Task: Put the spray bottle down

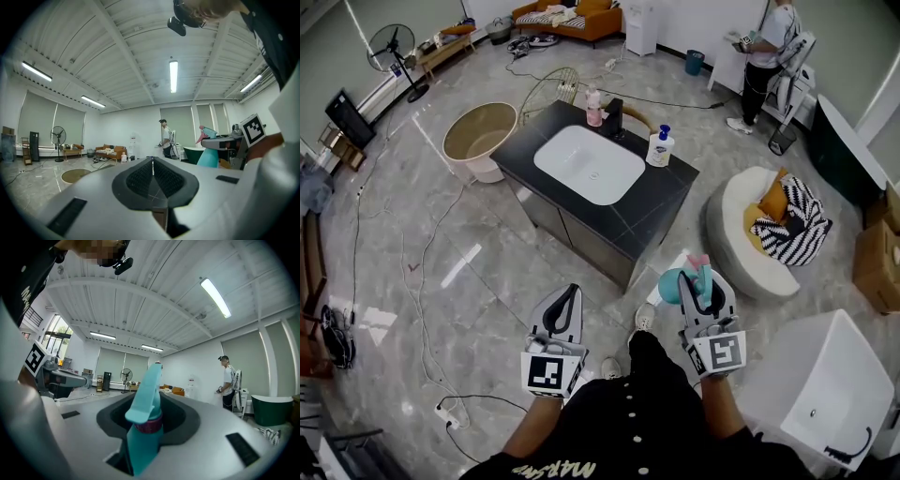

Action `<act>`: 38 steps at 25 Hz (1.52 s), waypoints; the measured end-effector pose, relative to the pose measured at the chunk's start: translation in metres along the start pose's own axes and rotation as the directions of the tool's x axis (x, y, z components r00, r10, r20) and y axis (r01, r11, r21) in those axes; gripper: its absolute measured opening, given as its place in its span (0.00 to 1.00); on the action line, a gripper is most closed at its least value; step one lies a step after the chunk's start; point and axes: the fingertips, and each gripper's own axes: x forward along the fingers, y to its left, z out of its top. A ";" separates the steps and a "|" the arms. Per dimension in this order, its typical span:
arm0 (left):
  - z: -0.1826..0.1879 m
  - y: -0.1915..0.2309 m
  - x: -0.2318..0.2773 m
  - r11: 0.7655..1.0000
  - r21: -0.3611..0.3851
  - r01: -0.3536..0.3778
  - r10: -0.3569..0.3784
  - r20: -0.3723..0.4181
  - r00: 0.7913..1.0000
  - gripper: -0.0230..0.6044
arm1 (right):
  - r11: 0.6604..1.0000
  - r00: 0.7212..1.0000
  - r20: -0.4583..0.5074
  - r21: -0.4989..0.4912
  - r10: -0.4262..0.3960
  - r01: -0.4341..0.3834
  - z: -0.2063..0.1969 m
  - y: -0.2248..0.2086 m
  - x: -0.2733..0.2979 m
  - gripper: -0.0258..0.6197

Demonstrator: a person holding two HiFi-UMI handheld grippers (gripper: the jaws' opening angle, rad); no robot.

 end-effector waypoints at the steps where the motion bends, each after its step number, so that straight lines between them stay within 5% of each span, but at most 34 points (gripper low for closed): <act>1: 0.000 0.002 0.005 1.000 0.000 -0.003 0.003 -0.001 1.000 0.06 | 1.000 1.000 0.001 0.001 0.000 0.000 -0.001 -0.003 0.005 0.23; 14: 0.010 0.016 0.136 1.000 0.009 -0.019 0.019 -0.014 1.000 0.06 | 0.999 0.999 0.028 0.013 0.036 -0.037 -0.015 -0.085 0.111 0.23; 24: 0.026 0.035 0.227 0.994 0.015 -0.113 0.113 0.003 0.994 0.06 | 0.992 0.991 0.033 0.013 0.126 -0.127 -0.021 -0.148 0.202 0.23; 31: 0.027 0.039 0.259 0.988 0.007 -0.155 0.155 0.000 0.988 0.06 | 0.983 0.983 0.024 0.026 0.180 -0.180 -0.033 -0.164 0.240 0.23; 38: 0.019 0.046 0.277 0.993 -0.003 -0.121 0.120 -0.024 0.992 0.06 | 0.981 0.982 0.000 0.029 0.190 -0.190 -0.044 -0.161 0.263 0.23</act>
